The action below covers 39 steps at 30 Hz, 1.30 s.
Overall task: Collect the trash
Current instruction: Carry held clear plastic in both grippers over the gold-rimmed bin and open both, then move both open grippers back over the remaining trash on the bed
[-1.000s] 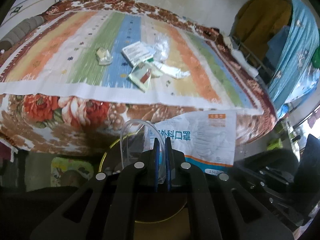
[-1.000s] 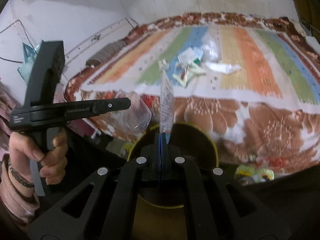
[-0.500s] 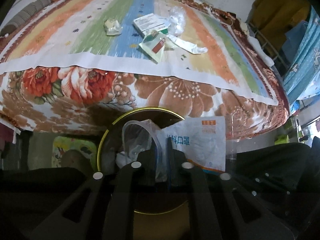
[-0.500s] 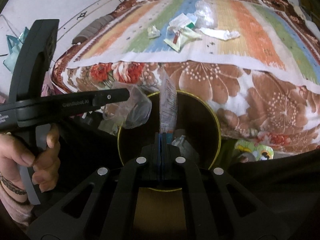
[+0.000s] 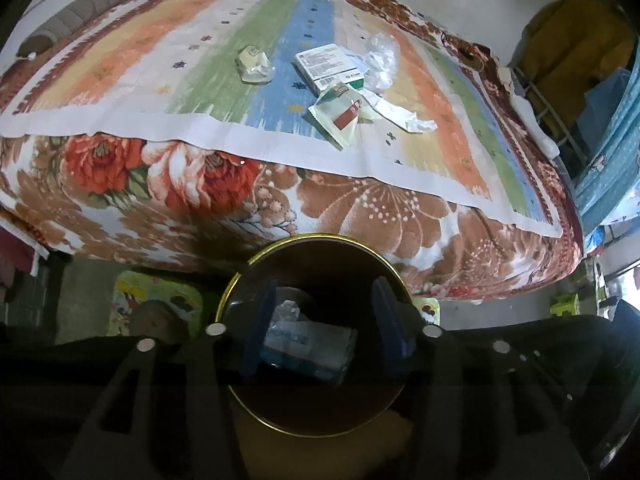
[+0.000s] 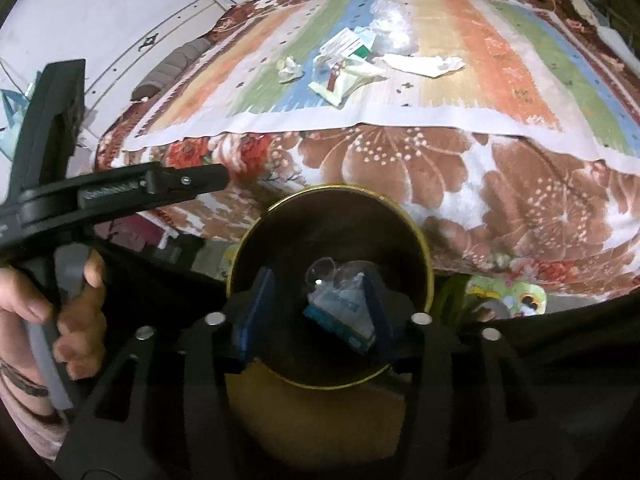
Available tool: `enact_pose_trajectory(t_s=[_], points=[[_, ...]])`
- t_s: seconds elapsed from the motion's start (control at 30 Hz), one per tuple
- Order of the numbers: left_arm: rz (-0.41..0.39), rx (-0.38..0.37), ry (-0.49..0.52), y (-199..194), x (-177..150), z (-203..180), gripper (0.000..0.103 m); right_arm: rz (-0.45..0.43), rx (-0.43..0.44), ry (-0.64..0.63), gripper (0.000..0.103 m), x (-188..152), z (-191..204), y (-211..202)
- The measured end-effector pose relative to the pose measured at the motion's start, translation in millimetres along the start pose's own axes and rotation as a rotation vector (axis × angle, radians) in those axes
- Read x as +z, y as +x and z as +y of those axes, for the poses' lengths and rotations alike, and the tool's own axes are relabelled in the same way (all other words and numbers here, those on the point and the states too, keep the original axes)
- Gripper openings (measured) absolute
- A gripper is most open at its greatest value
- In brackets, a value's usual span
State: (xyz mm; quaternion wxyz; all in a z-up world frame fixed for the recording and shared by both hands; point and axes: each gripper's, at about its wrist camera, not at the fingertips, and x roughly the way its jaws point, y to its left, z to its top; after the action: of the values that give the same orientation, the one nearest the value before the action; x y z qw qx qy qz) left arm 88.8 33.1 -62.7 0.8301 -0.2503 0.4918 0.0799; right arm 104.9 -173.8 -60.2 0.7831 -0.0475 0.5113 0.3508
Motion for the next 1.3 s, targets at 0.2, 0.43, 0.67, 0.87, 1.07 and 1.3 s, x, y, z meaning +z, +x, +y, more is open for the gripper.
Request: enact_pose_trajectory(t_s=[0.2, 0.43, 0.67, 0.87, 1.07, 1.3], points=[[-0.016, 0.046, -0.075, -8.5, 23.1, 23.4, 0.062, 0.003, 0.021, -0.001, 0.061, 10.1, -0.7, 2.2], [-0.086, 0.094, -0.076, -21.5, 46.3, 24.1, 0.082, -0.036, 0.0, -0.014, 0.078, 37.0, -5.2, 0.7], [-0.151, 0.104, -0.055, -31.0, 78.3, 27.0, 0.094, -0.064, 0.008, 0.003, 0.087, 71.4, -16.4, 1.3], [-0.061, 0.083, -0.062, -10.8, 98.1, 28.3, 0.097, -0.102, -0.014, 0.001, 0.094, 100.4, -27.0, -1.2], [-0.016, 0.062, -0.07, 2.7, 115.0, 30.9, 0.097, -0.09, -0.059, -0.01, 0.094, 127.6, -37.1, 6.9], [-0.05, 0.063, -0.055, 8.8, 142.9, 30.9, 0.097, -0.103, -0.054, -0.019, 0.094, 161.0, -43.4, 14.5]])
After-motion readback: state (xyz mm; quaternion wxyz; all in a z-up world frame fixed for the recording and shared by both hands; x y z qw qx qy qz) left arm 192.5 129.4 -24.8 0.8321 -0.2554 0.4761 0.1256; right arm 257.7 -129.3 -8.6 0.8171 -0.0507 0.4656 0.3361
